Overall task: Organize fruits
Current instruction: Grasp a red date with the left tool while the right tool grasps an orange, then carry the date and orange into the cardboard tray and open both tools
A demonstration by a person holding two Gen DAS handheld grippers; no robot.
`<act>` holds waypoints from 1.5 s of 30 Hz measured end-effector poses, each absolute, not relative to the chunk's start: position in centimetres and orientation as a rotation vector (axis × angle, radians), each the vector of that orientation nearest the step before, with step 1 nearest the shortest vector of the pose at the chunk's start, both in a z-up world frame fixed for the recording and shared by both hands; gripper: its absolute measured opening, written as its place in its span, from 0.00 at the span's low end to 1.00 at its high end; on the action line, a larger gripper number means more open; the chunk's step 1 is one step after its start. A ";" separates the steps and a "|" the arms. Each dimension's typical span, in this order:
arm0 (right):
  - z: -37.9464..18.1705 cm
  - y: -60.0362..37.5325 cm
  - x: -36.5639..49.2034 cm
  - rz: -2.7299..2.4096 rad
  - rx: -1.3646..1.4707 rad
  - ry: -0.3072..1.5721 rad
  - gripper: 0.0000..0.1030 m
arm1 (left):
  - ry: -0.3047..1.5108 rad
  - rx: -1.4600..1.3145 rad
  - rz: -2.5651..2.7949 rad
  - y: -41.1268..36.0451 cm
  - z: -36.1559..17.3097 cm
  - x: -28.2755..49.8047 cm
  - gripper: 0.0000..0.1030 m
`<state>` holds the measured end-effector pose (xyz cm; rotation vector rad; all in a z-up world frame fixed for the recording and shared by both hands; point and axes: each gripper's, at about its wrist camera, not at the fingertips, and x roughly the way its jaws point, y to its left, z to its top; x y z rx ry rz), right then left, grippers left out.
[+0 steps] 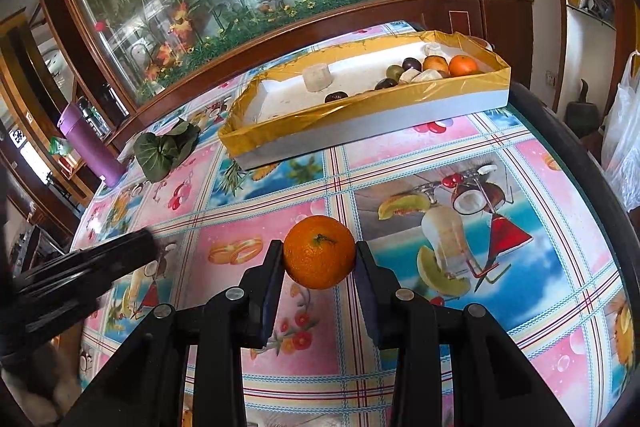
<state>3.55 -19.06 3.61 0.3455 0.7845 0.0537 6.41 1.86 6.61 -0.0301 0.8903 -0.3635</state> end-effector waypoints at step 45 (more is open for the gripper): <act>4.3 21.1 -9.1 0.802 -0.173 0.857 0.38 | 0.819 -0.323 0.201 35.5 4.4 -12.7 0.49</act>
